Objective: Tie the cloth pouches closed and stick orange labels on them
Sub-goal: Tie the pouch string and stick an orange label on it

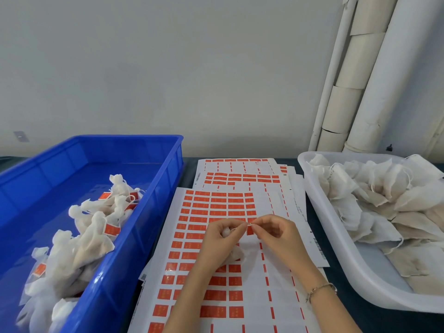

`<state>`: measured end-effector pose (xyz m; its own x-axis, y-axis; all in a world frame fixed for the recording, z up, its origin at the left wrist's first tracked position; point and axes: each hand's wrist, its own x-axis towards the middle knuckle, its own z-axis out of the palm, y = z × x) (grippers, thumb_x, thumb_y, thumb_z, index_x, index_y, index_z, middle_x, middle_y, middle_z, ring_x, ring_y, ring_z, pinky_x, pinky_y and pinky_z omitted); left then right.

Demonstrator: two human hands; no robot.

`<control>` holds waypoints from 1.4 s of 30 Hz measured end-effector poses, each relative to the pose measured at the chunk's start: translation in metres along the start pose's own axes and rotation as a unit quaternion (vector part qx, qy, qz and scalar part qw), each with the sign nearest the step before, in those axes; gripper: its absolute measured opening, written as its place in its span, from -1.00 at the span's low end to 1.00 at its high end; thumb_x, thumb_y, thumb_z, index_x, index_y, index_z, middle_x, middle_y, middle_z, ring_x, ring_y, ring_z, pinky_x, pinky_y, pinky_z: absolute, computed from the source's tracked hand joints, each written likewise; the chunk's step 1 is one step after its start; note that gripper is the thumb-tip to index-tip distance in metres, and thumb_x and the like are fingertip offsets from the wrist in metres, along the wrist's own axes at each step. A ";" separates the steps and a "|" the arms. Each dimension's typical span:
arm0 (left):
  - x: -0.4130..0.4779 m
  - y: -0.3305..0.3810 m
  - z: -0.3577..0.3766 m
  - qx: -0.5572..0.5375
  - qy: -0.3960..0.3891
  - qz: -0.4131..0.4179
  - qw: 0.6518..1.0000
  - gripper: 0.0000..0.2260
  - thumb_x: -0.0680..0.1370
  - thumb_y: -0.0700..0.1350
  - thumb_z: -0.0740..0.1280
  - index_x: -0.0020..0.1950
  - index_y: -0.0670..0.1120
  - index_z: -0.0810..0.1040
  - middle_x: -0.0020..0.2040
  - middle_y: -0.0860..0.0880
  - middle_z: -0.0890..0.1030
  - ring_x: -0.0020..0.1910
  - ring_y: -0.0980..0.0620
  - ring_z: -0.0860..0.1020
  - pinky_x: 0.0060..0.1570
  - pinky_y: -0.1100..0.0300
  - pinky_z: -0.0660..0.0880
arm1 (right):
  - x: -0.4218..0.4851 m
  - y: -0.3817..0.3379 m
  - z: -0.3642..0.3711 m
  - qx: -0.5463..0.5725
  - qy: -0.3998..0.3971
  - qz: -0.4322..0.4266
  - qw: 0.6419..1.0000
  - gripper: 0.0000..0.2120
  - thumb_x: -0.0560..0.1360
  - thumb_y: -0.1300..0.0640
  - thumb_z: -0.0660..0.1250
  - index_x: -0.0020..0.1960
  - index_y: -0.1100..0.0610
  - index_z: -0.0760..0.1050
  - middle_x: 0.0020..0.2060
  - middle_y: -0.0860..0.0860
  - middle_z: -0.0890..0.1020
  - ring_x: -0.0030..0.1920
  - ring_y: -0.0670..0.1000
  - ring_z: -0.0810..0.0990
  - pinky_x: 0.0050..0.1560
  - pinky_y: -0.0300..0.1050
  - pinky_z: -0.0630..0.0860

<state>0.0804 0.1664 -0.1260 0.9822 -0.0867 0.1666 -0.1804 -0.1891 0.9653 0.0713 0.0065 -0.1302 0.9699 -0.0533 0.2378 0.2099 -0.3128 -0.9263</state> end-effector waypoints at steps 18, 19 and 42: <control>-0.002 0.000 0.007 0.093 -0.001 0.009 0.996 -0.96 0.51 -0.01 0.39 -0.07 0.06 0.61 -0.18 0.14 0.62 -0.17 0.12 0.58 -0.22 0.40 0.49 | 0.000 0.002 0.004 -0.026 0.005 -0.020 0.999 -0.95 0.51 0.08 0.37 -0.09 -0.08 0.55 -0.15 -0.20 0.65 -0.08 -0.24 0.60 -0.11 -0.45 0.51; -0.002 0.000 0.006 0.088 -0.004 0.008 0.996 -0.96 0.52 -0.01 0.39 -0.06 0.07 0.61 -0.16 0.15 0.62 -0.15 0.13 0.58 -0.19 0.41 0.50 | 0.001 0.003 0.004 -0.017 0.019 -0.021 0.999 -0.95 0.50 0.08 0.38 -0.09 -0.07 0.56 -0.16 -0.20 0.65 -0.08 -0.23 0.60 -0.12 -0.43 0.52; -0.086 0.115 -0.088 0.210 0.152 0.124 0.958 -0.80 0.48 -0.15 0.43 0.06 0.08 0.59 -0.14 0.24 0.53 -0.14 0.26 0.56 -0.16 0.55 0.44 | -0.028 -0.127 0.043 -0.041 -0.142 -0.178 0.973 -0.80 0.29 -0.18 0.39 -0.11 -0.19 0.58 -0.24 -0.30 0.65 -0.17 -0.15 0.65 -0.18 -0.37 0.57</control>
<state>-0.0206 0.2379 -0.0122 0.8645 0.0962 0.4934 -0.3531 -0.5824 0.7322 0.0227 0.0885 -0.0322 0.8345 0.3332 0.4389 0.5402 -0.3377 -0.7708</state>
